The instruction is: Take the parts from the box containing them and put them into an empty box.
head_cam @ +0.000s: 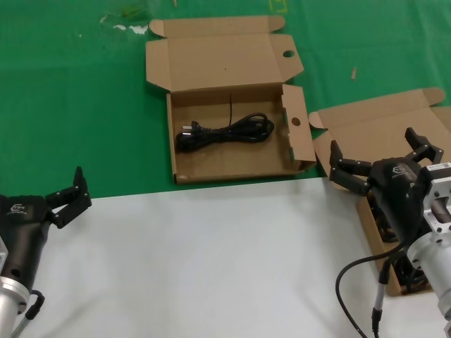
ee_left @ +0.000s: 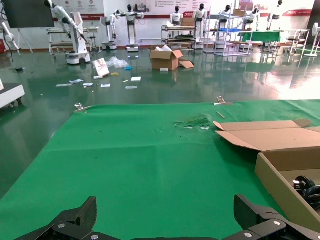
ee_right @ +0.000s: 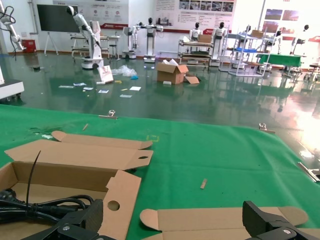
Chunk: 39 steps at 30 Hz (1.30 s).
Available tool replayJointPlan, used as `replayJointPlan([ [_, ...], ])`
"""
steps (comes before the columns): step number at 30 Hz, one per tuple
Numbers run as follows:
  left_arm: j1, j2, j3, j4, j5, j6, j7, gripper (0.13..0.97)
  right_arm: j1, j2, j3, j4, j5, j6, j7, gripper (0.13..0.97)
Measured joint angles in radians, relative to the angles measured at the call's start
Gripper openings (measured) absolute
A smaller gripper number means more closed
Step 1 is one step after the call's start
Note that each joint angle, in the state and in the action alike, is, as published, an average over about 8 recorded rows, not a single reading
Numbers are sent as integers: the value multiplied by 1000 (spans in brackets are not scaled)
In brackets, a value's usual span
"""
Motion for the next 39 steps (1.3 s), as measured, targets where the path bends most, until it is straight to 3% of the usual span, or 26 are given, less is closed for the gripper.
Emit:
replayJointPlan([
  [39, 0, 0, 0, 0, 0, 0, 0, 966, 0, 0, 0, 0, 0, 0, 0, 966],
])
